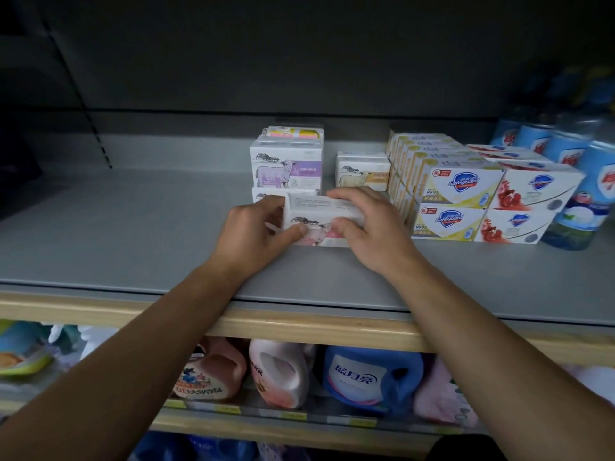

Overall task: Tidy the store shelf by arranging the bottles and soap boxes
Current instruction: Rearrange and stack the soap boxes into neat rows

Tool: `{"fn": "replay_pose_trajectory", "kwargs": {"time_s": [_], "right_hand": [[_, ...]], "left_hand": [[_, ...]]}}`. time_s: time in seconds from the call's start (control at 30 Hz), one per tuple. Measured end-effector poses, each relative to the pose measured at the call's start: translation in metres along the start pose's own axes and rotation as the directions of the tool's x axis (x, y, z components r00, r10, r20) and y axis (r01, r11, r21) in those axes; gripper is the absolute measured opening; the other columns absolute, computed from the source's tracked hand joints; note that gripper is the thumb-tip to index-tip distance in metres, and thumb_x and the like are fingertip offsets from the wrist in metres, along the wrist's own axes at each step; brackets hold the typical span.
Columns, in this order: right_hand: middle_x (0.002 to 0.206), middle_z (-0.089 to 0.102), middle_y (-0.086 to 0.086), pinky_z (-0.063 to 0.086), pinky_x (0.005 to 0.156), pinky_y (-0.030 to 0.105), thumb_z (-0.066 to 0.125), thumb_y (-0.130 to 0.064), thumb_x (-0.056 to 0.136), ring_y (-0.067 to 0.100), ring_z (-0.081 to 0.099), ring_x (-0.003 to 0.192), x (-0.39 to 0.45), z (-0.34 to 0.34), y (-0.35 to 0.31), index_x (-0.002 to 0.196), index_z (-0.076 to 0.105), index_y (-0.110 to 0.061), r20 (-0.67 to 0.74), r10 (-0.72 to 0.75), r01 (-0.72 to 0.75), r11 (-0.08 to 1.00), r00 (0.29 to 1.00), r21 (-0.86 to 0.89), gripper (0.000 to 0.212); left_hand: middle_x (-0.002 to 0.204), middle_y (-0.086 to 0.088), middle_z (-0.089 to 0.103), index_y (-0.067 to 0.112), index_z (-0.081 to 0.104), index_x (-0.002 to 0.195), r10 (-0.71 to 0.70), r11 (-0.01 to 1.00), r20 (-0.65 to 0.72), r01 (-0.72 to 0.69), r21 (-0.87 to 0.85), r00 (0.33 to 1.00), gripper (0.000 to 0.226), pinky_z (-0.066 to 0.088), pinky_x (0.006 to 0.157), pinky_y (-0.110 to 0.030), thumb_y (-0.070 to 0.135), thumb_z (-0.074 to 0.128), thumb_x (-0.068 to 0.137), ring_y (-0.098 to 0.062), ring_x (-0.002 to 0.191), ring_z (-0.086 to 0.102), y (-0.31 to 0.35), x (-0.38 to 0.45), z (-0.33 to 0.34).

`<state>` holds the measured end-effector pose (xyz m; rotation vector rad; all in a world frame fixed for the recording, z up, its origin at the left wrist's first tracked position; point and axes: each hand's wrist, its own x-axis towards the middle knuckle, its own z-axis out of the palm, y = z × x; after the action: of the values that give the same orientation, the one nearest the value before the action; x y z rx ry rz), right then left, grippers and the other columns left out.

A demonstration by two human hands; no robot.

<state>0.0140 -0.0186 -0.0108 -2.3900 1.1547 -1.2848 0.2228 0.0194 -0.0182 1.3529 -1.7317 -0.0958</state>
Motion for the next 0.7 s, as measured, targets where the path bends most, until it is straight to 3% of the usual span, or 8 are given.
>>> {"fn": "replay_pose_trajectory", "kwargs": {"time_s": [0.13,0.23,0.3,0.37,0.47,0.57,0.63,0.7], "right_hand": [[0.129,0.059,0.002,0.034,0.105,0.031,0.064,-0.014,0.091,0.024,0.047,0.123,0.003,-0.002,0.01,0.128,0.062,-0.019,0.05,0.123,-0.118,0.989,0.991,-0.087,0.038],[0.129,0.059,0.002,0.028,0.107,0.027,0.065,-0.015,0.09,0.026,0.047,0.125,0.002,-0.007,0.011,0.125,0.065,-0.02,0.008,0.166,-0.163,0.974,0.986,-0.154,0.035],[0.126,0.06,0.001,0.026,0.11,0.035,0.068,-0.017,0.087,0.029,0.047,0.122,0.001,-0.009,0.005,0.119,0.07,-0.02,-0.082,0.08,-0.103,0.94,0.993,-0.326,0.032],[0.122,0.061,0.002,0.038,0.102,0.05,0.068,-0.017,0.084,0.033,0.05,0.114,-0.001,-0.01,-0.007,0.114,0.071,-0.019,-0.158,-0.051,-0.028,0.888,0.986,-0.459,0.03],[0.135,0.048,-0.004,0.05,0.088,0.043,0.058,-0.026,0.09,0.029,0.057,0.11,-0.01,-0.004,-0.021,0.135,0.055,-0.023,0.035,0.012,0.006,0.883,0.999,-0.47,0.045],[0.154,0.021,-0.01,0.047,0.096,0.037,0.052,-0.028,0.092,0.026,0.051,0.122,-0.016,0.004,-0.014,0.153,0.027,-0.022,0.225,0.137,-0.019,0.888,0.965,-0.46,0.066],[0.156,0.019,-0.009,0.042,0.104,0.036,0.053,-0.026,0.09,0.026,0.045,0.129,-0.01,0.002,-0.008,0.154,0.024,-0.02,0.221,0.159,-0.049,0.9,0.962,-0.434,0.07],[0.156,0.018,-0.008,0.04,0.107,0.037,0.055,-0.025,0.088,0.026,0.04,0.134,-0.002,0.001,-0.001,0.154,0.023,-0.019,0.234,0.193,-0.076,0.899,0.953,-0.432,0.073]], "left_hand": [[0.081,0.008,0.07,0.019,0.07,0.099,-0.014,0.998,-0.029,0.016,0.069,0.999,0.021,0.055,0.076,-0.033,0.031,0.074,0.082,-0.012,0.074,0.065,-0.006,0.002,0.004],[0.087,0.008,0.068,0.019,0.07,0.099,-0.037,0.994,-0.122,0.049,0.097,0.992,0.019,0.054,0.077,-0.031,0.029,0.071,0.083,-0.012,0.077,0.062,-0.011,0.004,0.002],[0.101,0.0,0.068,0.015,0.069,0.106,-0.035,0.989,-0.171,0.059,0.137,0.985,0.025,0.052,0.082,-0.035,0.026,0.071,0.083,-0.02,0.088,0.061,-0.014,0.006,0.002],[0.115,-0.008,0.062,0.011,0.066,0.113,-0.042,0.982,-0.193,0.076,0.171,0.98,0.033,0.049,0.089,-0.036,0.024,0.072,0.082,-0.029,0.101,0.058,-0.017,0.008,0.002],[0.131,-0.011,0.051,0.008,0.056,0.128,-0.129,0.976,-0.195,0.16,0.15,0.972,0.05,0.043,0.098,-0.033,0.025,0.071,0.083,-0.031,0.115,0.053,-0.021,0.011,0.002],[0.145,-0.007,0.043,0.012,0.037,0.146,-0.365,0.931,-0.117,0.365,-0.023,0.923,0.071,0.041,0.106,-0.039,0.032,0.069,0.086,-0.025,0.126,0.05,-0.026,0.016,-0.001],[0.137,0.001,0.053,0.019,0.038,0.146,-0.47,0.875,-0.039,0.459,-0.157,0.882,0.066,0.042,0.103,-0.031,0.034,0.067,0.088,-0.02,0.121,0.055,-0.028,0.02,-0.002],[0.109,0.025,0.062,0.033,0.054,0.13,-0.436,0.892,-0.017,0.429,-0.139,0.9,0.043,0.044,0.088,-0.019,0.032,0.066,0.089,-0.012,0.107,0.063,-0.032,0.02,-0.001]]}}
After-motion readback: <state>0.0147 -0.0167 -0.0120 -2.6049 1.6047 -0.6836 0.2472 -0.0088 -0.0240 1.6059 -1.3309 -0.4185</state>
